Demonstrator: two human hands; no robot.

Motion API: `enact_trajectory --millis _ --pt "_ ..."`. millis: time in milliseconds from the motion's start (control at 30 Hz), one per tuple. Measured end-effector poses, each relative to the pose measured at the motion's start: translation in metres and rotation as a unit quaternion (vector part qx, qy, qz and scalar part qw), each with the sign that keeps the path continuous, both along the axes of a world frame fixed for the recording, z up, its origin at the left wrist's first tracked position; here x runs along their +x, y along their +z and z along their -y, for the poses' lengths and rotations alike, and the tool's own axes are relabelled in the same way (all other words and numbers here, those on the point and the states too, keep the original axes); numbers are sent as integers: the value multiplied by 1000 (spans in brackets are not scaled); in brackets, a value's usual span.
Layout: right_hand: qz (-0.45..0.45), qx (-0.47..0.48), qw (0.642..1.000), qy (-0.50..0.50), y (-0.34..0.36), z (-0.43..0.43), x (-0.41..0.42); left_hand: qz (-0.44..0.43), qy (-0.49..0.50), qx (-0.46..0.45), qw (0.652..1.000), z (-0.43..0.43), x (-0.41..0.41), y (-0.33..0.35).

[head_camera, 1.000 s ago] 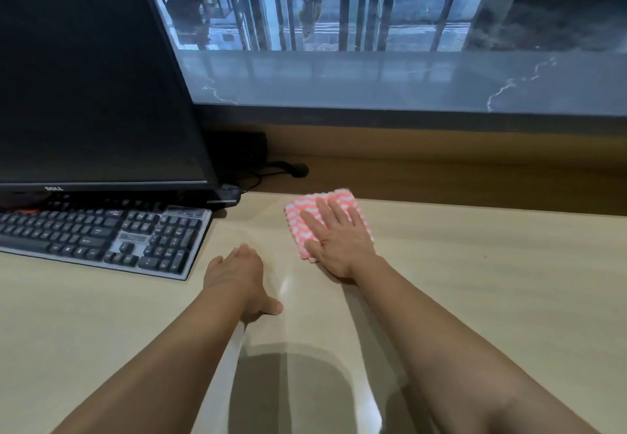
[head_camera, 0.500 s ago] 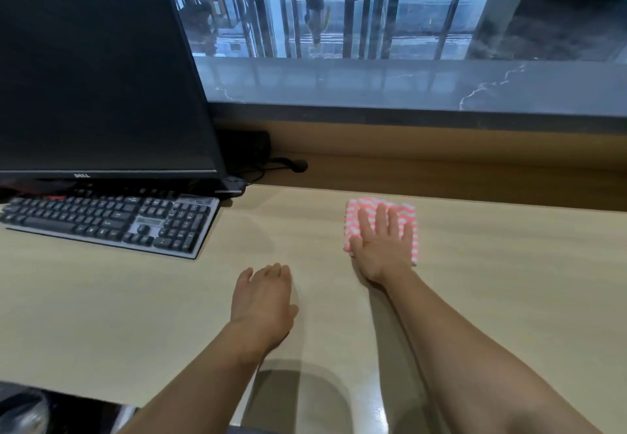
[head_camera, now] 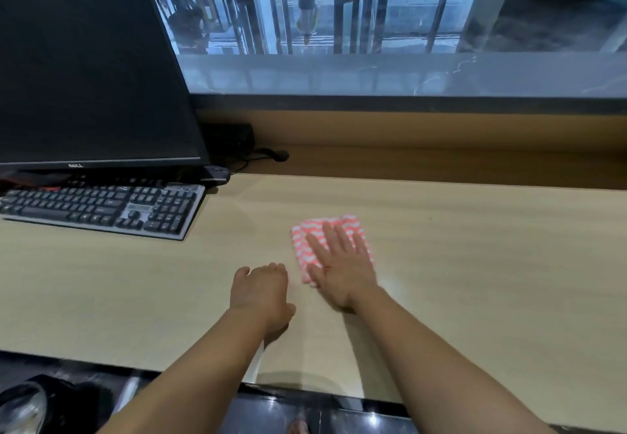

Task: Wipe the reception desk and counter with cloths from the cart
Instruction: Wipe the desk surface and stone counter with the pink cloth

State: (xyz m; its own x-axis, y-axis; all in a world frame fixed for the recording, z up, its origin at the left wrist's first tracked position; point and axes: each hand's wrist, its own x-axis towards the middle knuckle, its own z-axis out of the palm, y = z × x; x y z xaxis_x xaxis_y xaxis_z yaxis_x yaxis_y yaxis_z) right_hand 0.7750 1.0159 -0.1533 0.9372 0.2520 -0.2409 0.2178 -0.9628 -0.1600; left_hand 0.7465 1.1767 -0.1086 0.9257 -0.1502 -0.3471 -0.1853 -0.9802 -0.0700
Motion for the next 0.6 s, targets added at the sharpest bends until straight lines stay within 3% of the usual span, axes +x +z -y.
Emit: enact_trajectory --millis 233,400,600 --pt "-27 -12 983 -182 6 113 4 -12 1 18 1000 5 -12 2" --pt "-21 -5 973 -230 4 91 -6 -10 2 30 999 0 -22 2" --pt "24 29 994 -100 -8 -4 -52 -4 18 20 1000 4 -31 -4"
